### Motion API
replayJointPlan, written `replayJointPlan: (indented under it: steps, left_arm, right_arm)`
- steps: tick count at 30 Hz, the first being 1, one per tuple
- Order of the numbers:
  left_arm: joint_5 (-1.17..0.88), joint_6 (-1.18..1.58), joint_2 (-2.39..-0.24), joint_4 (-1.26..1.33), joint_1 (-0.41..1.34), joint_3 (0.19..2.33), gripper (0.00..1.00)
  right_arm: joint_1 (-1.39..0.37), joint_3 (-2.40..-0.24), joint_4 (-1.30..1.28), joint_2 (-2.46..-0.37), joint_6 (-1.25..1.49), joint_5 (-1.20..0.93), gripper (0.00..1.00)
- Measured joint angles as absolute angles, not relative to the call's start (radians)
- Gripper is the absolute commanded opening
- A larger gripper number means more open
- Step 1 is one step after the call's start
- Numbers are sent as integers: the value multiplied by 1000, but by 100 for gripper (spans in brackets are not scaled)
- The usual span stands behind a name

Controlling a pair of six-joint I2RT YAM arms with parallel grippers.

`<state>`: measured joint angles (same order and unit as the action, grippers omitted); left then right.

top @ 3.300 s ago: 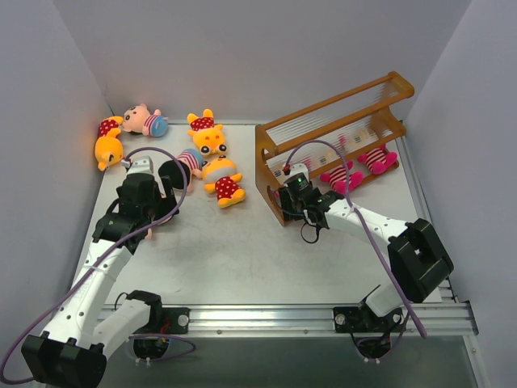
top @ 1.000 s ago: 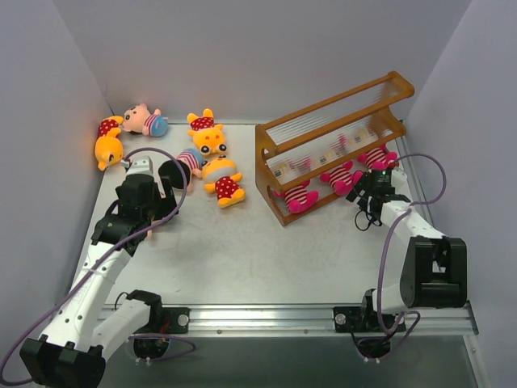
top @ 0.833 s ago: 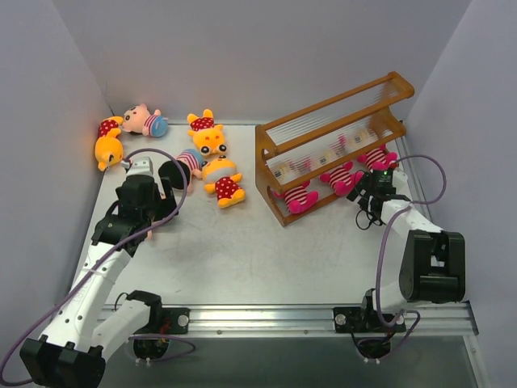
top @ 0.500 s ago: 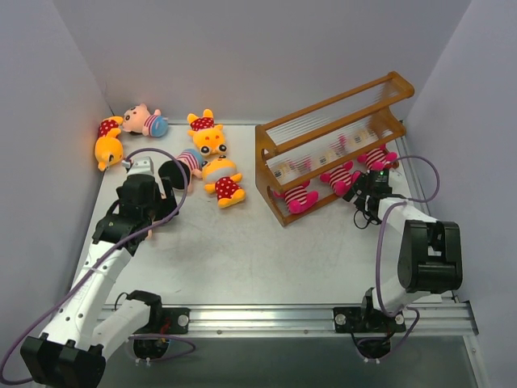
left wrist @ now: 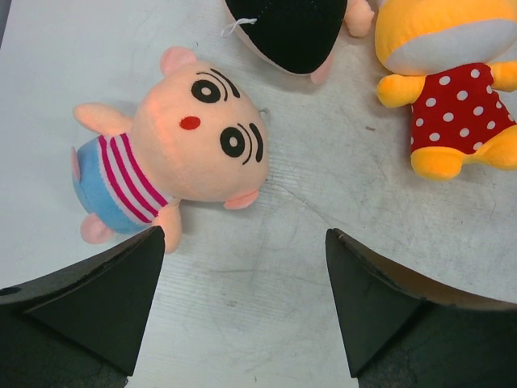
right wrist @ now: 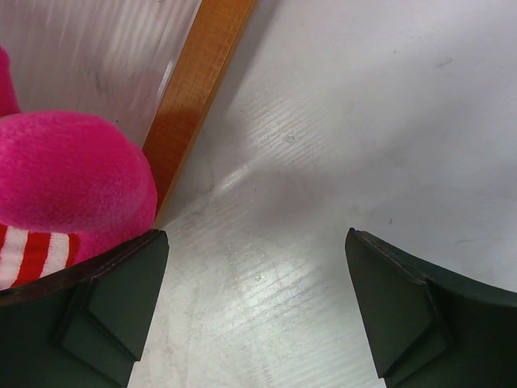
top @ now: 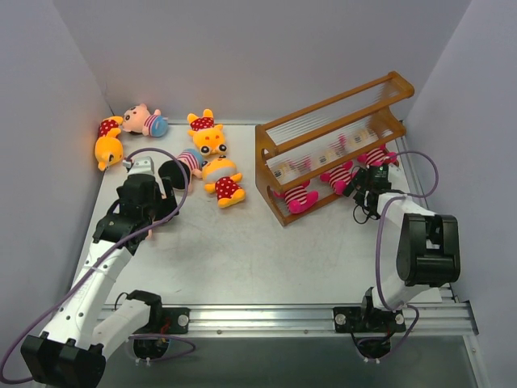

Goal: Place and organize the stuffed toys onto the shelf

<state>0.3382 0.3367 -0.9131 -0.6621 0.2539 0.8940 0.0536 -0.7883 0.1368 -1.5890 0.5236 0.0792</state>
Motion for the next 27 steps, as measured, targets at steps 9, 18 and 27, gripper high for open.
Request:
replayJointPlan:
  steps: [9, 18, 27]
  left_arm:
    - [338, 336, -913, -662, 254, 894, 89]
    - [338, 336, -913, -662, 254, 894, 89]
    - [338, 336, -913, -662, 254, 894, 89]
  right_arm:
    - [54, -812, 139, -1607, 522, 77, 96]
    - [53, -822, 141, -1616, 522, 71, 97]
    - [52, -822, 145, -1618, 522, 66, 97]
